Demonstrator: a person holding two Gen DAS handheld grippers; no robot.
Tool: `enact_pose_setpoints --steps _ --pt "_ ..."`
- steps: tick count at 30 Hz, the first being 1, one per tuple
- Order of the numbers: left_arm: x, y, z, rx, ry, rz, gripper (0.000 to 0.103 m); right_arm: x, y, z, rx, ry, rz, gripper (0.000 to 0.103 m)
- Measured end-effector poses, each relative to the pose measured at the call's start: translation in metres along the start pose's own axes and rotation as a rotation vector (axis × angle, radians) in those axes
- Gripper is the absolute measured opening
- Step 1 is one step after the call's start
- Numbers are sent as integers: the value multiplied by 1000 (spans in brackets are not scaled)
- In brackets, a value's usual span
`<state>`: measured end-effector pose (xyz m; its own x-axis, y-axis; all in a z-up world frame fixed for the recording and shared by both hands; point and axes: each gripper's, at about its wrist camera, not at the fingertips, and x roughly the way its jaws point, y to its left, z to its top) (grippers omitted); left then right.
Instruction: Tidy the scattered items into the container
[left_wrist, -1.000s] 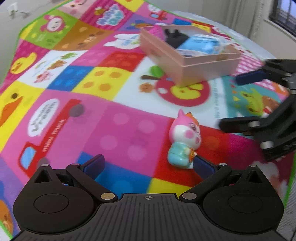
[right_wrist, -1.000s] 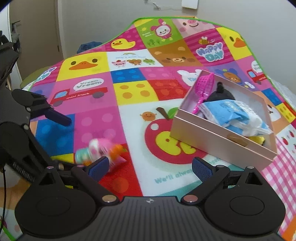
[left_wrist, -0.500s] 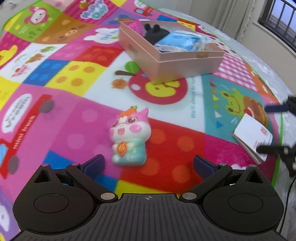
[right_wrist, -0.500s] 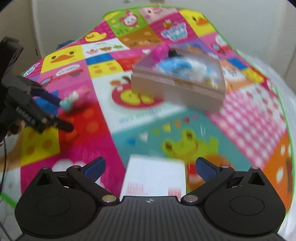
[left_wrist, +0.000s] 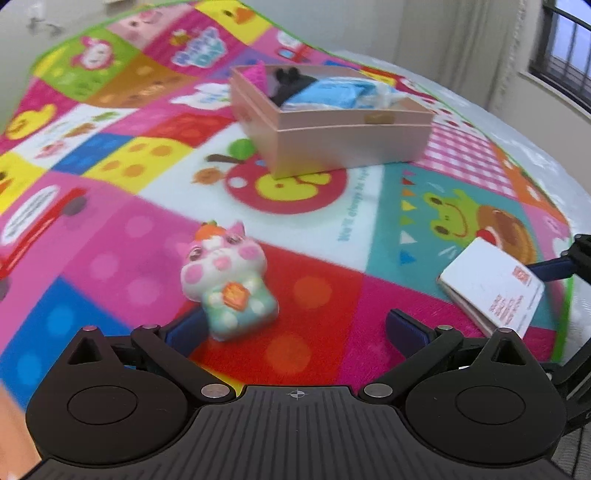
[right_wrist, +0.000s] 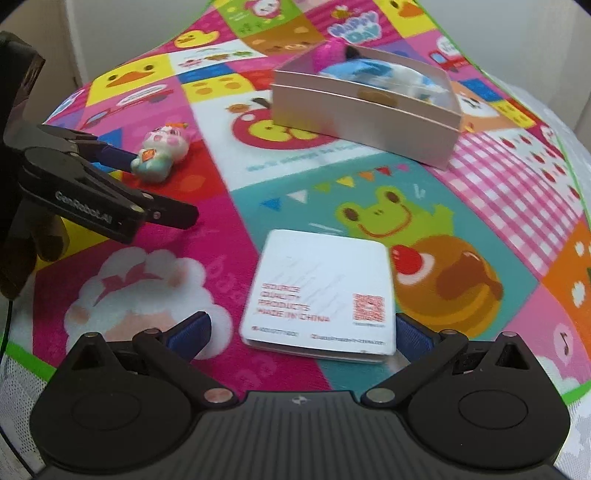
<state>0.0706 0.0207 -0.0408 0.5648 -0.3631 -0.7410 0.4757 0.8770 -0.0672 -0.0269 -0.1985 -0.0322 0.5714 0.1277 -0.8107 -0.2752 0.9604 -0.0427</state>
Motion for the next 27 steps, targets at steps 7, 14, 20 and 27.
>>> enact_pose_setpoints --steps 7,14,20,27 --pt "-2 -2 -13 45 -50 14 103 4 3 6 14 -34 -12 93" --pt "-3 0 -15 71 -54 -2 103 14 1 15 33 -41 -33 93" --pt "-3 -1 -16 84 -52 -1 103 15 -1 15 45 -31 -35 99" --pt "-3 -3 -16 90 -49 0 103 14 0 11 49 -30 -37 98"
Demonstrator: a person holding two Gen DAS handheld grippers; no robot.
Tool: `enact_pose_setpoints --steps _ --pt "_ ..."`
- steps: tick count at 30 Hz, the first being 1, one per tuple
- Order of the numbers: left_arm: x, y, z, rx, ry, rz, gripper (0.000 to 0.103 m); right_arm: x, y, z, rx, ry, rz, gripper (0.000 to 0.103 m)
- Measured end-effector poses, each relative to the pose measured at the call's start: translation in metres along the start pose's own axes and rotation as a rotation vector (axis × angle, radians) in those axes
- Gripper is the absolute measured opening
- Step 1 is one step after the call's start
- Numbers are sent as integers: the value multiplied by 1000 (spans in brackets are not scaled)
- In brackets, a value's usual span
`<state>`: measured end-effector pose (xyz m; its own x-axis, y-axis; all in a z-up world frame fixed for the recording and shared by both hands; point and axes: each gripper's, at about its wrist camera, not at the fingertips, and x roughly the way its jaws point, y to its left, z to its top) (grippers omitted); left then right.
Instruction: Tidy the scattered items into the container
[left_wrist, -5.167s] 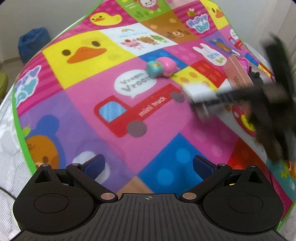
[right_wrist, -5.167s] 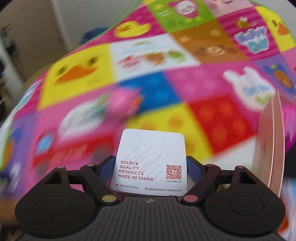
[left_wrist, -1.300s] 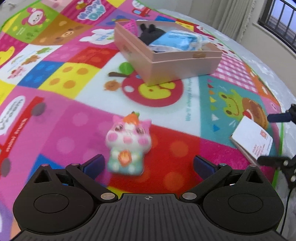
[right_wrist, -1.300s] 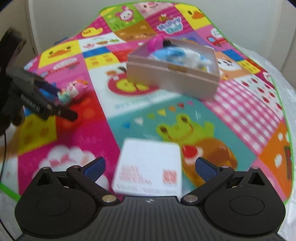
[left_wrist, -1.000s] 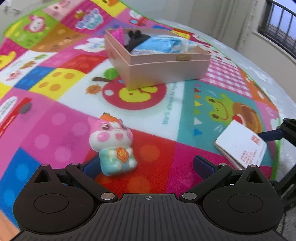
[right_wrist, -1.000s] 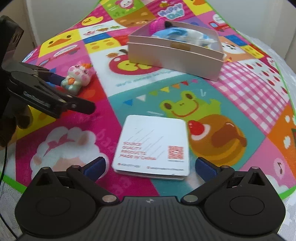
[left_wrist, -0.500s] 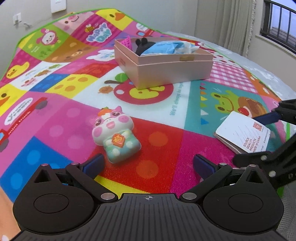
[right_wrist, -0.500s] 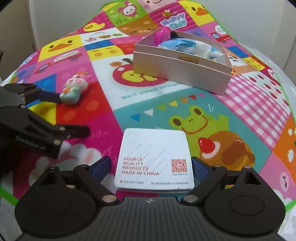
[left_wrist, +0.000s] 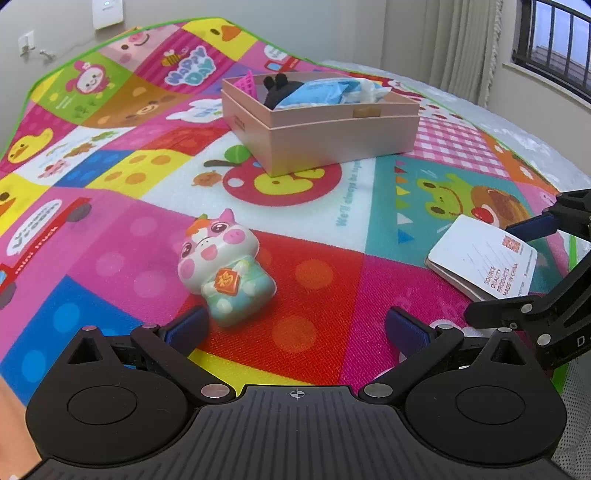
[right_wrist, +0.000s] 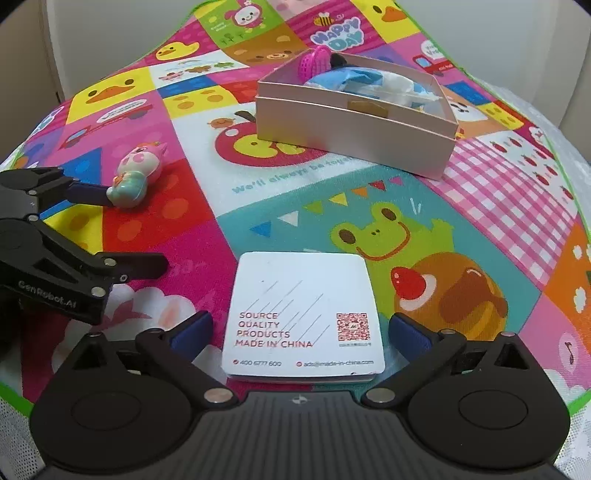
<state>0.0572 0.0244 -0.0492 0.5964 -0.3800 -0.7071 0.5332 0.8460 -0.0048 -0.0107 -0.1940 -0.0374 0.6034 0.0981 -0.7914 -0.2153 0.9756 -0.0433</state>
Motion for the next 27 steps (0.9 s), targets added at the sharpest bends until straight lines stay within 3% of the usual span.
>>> enact_pose_setpoints --steps 4,12,16,20,24,27 --pt "0 0 0 6 2 1 103 -4 1 0 -19 -16 16 90" --pt "0 0 0 9 4 3 103 2 -3 7 -19 -4 27 91" --pt "1 0 1 9 7 1 103 2 3 11 -68 -10 36 80" --pt "1 2 9 34 59 -18 103 0 5 10 -85 -22 28 80" --pt "-1 14 21 -61 61 70 103 0 3 8 -77 -21 32 80" --pt "10 26 32 -142 98 55 103 1 5 8 -83 -21 27 82"
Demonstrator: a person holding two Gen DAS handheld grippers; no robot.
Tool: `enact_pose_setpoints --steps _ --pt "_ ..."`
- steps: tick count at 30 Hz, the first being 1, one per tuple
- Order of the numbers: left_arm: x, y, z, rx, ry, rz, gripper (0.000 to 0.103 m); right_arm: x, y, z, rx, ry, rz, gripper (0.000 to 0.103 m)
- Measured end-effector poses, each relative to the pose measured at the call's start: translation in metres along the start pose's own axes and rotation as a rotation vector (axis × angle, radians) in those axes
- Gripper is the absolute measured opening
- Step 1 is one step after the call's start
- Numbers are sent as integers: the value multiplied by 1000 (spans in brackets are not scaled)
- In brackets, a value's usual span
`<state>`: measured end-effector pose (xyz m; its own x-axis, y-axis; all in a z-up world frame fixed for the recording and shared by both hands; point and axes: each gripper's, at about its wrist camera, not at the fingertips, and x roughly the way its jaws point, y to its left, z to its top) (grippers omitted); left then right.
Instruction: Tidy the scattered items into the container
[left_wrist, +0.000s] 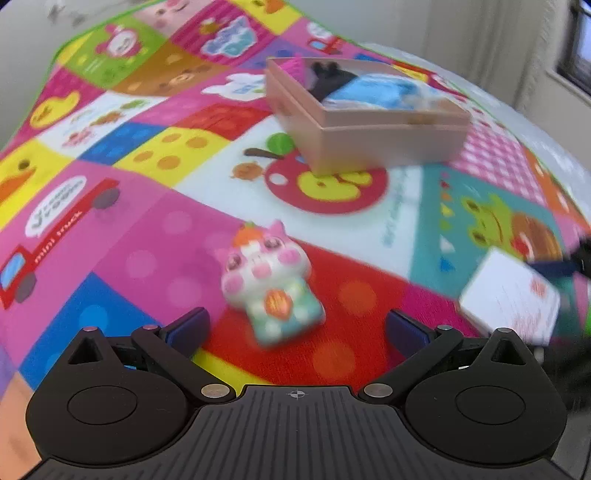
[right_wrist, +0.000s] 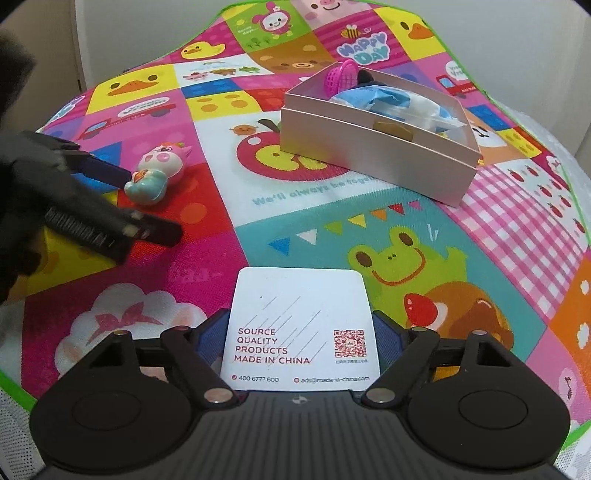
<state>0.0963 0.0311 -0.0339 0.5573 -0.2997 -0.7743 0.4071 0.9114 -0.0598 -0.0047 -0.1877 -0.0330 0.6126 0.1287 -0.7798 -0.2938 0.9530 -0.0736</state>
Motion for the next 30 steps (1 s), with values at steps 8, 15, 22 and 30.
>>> enact_pose_setpoints --steps 8,15,22,30 --pt "5 -2 19 34 4 12 70 -1 -3 0 15 3 22 80" --pt "-1 -10 19 95 7 15 55 -9 -2 -4 2 2 18 80" --pt "-22 -26 13 195 -7 -33 54 -33 -9 -8 -28 -4 -2 80" --pt "-66 -71 61 376 -202 -137 54 -90 -65 15 144 -116 -53 80"
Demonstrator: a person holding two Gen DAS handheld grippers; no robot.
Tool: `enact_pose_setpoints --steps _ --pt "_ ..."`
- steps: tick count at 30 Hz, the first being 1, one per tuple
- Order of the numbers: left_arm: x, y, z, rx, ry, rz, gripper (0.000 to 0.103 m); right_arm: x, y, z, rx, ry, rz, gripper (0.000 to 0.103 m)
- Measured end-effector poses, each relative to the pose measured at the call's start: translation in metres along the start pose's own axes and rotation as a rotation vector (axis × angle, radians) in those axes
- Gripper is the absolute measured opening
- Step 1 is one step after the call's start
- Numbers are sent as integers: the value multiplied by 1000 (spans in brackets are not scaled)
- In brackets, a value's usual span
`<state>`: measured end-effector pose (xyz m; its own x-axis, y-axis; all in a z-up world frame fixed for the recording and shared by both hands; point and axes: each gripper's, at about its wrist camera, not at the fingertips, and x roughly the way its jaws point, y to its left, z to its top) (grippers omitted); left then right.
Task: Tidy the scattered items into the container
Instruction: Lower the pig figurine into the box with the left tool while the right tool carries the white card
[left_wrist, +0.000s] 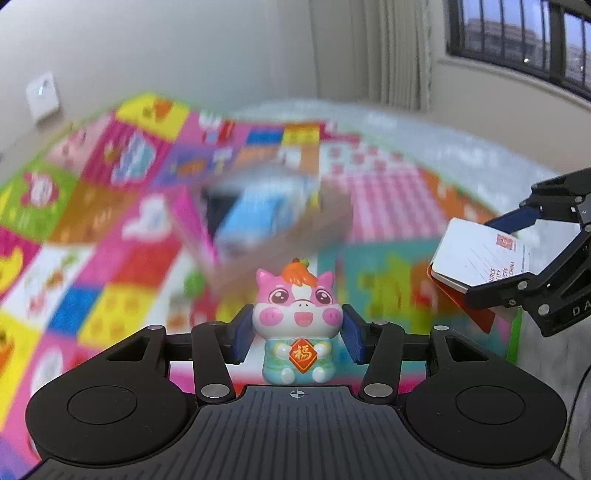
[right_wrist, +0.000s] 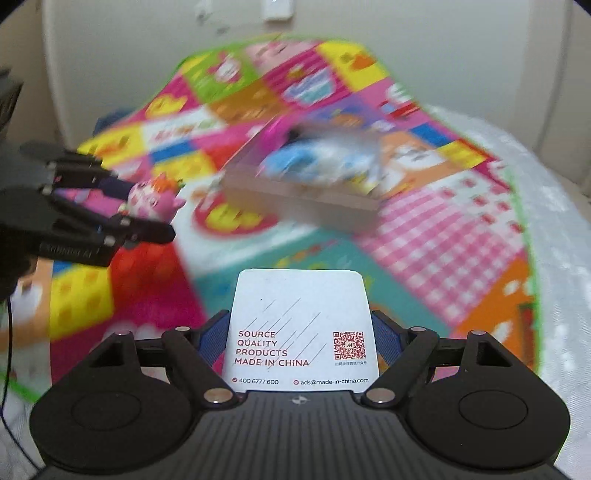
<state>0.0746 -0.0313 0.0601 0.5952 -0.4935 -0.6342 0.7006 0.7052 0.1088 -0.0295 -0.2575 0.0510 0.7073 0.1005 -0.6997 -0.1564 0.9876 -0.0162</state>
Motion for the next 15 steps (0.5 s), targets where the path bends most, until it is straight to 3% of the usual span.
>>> enact_pose_setpoints --steps 4,8,12,15 --pt "17 13 51 -62 -54 17 54 -15 -36 33 89 -68 -22 80" --pt "53 41 86 -229 -16 79 54 -27 -61 56 173 -113 2 80" --pt "96 62 89 -346 52 133 55 -32 -72 65 186 -131 7 80" --pt "115 82 82 -408 56 106 72 -25 -77 66 203 -114 5 80"
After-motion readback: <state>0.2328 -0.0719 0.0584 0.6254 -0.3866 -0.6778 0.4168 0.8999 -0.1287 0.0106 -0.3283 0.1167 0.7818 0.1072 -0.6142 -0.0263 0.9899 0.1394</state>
